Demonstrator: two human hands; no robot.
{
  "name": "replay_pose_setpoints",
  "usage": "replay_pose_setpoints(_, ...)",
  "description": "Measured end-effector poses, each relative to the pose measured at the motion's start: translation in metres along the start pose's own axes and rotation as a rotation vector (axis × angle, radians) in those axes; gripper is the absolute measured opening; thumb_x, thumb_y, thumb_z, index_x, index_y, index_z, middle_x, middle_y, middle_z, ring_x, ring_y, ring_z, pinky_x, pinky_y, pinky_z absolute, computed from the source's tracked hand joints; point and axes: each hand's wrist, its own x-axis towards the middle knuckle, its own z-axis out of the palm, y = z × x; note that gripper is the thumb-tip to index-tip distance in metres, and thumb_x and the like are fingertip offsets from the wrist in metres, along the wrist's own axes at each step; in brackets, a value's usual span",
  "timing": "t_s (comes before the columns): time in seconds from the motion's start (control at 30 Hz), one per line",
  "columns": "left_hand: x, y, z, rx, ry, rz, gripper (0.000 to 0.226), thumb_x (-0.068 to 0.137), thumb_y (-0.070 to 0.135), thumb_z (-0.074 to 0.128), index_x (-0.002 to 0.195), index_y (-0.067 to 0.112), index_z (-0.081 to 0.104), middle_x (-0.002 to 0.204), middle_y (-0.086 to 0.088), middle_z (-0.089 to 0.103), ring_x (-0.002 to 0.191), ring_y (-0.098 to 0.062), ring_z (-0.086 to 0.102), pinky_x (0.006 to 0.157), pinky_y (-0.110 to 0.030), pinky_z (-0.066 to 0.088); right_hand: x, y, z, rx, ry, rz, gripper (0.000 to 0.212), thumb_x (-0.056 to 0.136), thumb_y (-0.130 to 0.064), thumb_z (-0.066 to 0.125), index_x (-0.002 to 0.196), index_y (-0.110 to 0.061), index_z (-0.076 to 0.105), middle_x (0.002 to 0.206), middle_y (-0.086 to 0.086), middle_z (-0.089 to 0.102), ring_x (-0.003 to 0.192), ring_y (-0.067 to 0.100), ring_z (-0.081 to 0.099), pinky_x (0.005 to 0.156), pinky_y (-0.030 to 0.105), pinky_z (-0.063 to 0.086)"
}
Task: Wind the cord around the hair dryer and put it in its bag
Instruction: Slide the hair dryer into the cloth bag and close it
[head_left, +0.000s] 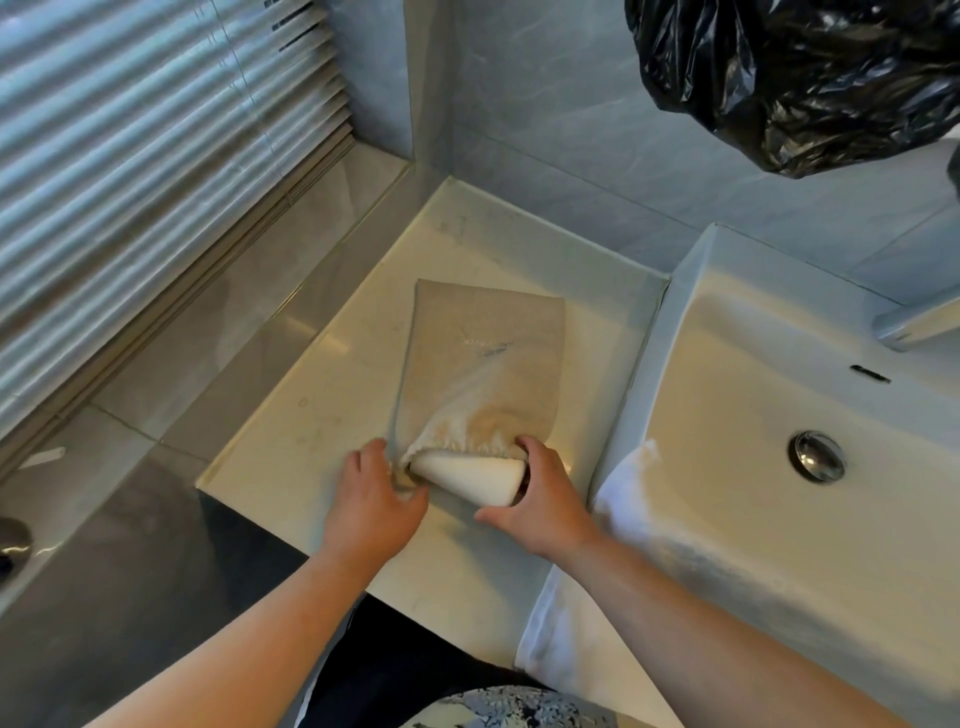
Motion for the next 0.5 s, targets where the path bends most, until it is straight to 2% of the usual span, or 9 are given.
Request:
replay_pose_setpoints(0.03,-0.006,-0.001,0.001,0.050,0.078,0.103,0.077,0.079,0.037,0.073,0.144,0.019,0.036,0.147,-0.008,0.039,0.132,-0.030,0.040,0.106,-0.041,0.039,0.001,0.002,0.000,0.024,-0.022,-0.005,0.107,0.056,-0.047,0.084,0.145,-0.026,0.027,0.144,-0.003,0.038,0.130,0.015,0.043,0.109,0.031,0.037)
replay_pose_setpoints(0.07,-0.008,-0.003,0.002,0.121,0.124,0.245,0.094,0.075,0.042,0.077,0.151,0.022,0.027,0.156,-0.008,0.029,0.141,-0.030,0.029,0.113,-0.043,0.031,0.000,0.004,-0.001,0.035,-0.037,-0.003,0.106,0.056,-0.047,0.083,0.145,-0.026,0.027,0.145,-0.003,0.039,0.130,0.015,0.044,0.109,0.034,0.039)
replay_pose_setpoints(0.13,0.001,-0.001,-0.001,0.204,0.114,0.431,0.107,0.070,0.052,0.079,0.155,0.028,0.018,0.163,-0.004,0.015,0.149,-0.026,0.014,0.117,-0.044,0.020,0.001,0.006,-0.002,0.028,-0.058,-0.005,0.104,0.058,-0.047,0.082,0.145,-0.027,0.028,0.145,-0.001,0.043,0.128,0.016,0.048,0.107,0.036,0.042)
replay_pose_setpoints(0.2,0.019,0.009,-0.006,0.258,0.035,0.464,0.108,0.069,0.059,0.076,0.155,0.031,0.017,0.161,0.006,0.008,0.150,-0.022,0.005,0.119,-0.043,0.009,0.001,0.005,-0.004,0.020,-0.068,-0.013,0.101,0.061,-0.042,0.084,0.145,-0.024,0.030,0.142,-0.002,0.047,0.125,0.016,0.052,0.104,0.034,0.044)
replay_pose_setpoints(0.23,0.027,0.017,-0.008,0.301,-0.006,0.506,0.105,0.068,0.062,0.075,0.154,0.032,0.023,0.161,0.006,0.014,0.151,-0.022,0.009,0.119,-0.043,0.007,0.001,0.005,-0.005,0.016,-0.064,-0.019,0.098,0.063,-0.040,0.085,0.144,-0.022,0.033,0.137,-0.003,0.051,0.122,0.016,0.054,0.102,0.031,0.045)
replay_pose_setpoints(0.27,0.033,0.026,-0.010,0.355,-0.035,0.570,0.099,0.067,0.063,0.075,0.151,0.029,0.033,0.159,0.003,0.028,0.149,-0.025,0.020,0.119,-0.043,0.009,0.001,0.003,-0.006,0.005,-0.053,-0.023,0.091,0.065,-0.038,0.084,0.141,-0.022,0.038,0.128,-0.006,0.056,0.117,0.015,0.057,0.098,0.030,0.046)
replay_pose_setpoints(0.33,0.039,0.040,-0.010,0.437,-0.059,0.634,0.087,0.064,0.065,0.075,0.137,0.021,0.052,0.140,-0.003,0.052,0.135,-0.028,0.040,0.115,-0.040,0.020,0.000,0.002,-0.008,-0.022,0.008,-0.019,0.067,0.069,-0.039,0.082,0.126,-0.023,0.051,0.111,-0.008,0.063,0.104,0.016,0.062,0.088,0.031,0.050)
replay_pose_setpoints(0.4,0.041,0.047,-0.007,0.445,-0.033,0.606,0.080,0.063,0.067,0.074,0.123,0.018,0.056,0.125,-0.003,0.055,0.124,-0.028,0.046,0.109,-0.039,0.029,-0.001,0.001,-0.010,-0.035,0.075,0.017,0.052,0.073,-0.041,0.078,0.115,-0.021,0.056,0.101,-0.005,0.066,0.093,0.017,0.062,0.080,0.032,0.050)
replay_pose_setpoints(0.5,0.042,0.046,0.000,0.393,0.003,0.559,0.077,0.066,0.066,0.073,0.124,0.019,0.052,0.126,-0.001,0.050,0.125,-0.026,0.043,0.106,-0.036,0.032,0.001,0.002,-0.012,0.001,0.118,0.031,0.042,0.080,-0.037,0.073,0.116,-0.021,0.057,0.101,-0.005,0.064,0.090,0.015,0.058,0.075,0.027,0.044)
